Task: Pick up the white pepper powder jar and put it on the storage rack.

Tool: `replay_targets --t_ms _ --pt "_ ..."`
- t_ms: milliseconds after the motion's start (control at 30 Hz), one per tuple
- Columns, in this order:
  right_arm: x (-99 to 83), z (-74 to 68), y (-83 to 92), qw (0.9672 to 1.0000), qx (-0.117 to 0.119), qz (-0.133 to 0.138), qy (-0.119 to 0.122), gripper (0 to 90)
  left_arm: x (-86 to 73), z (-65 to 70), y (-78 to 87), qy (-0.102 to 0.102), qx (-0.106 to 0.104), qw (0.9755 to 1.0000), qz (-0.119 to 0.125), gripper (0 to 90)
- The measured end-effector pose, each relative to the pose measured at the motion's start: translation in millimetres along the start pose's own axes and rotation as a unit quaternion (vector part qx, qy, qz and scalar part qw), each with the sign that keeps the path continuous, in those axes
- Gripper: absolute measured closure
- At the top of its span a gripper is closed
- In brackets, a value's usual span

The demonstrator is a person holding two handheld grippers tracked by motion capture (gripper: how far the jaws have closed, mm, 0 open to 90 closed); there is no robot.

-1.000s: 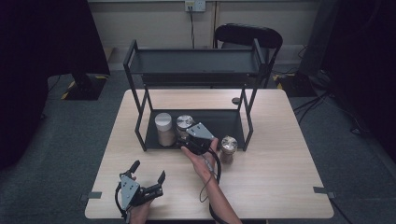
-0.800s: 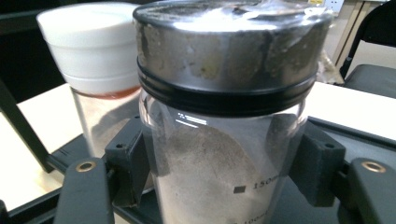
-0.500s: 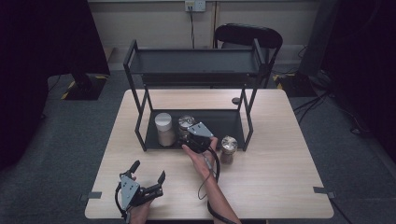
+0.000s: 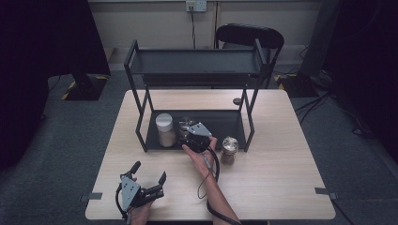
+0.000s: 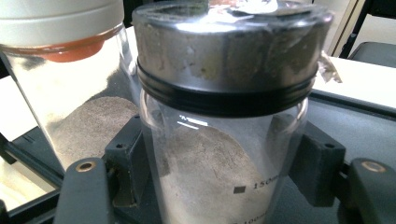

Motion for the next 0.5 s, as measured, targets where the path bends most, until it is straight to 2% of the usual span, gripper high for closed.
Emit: replay_targets --t_ms 500 --pt "-4.4 -0.3 -4.3 1.0 0.003 -0.003 -0.009 31.1 0.0 0.2 0.0 0.0 0.001 1.0 0.0 0.1"
Point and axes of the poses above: each handheld gripper's, and its own axes: y roughly backward along the jaws, x roughly out of its top, z roughly to its right, the point moved 5 cm from there along -y, roughly forward along the jaws, and after that the axes turned 13 degrees about y, right-handed, at the moved point
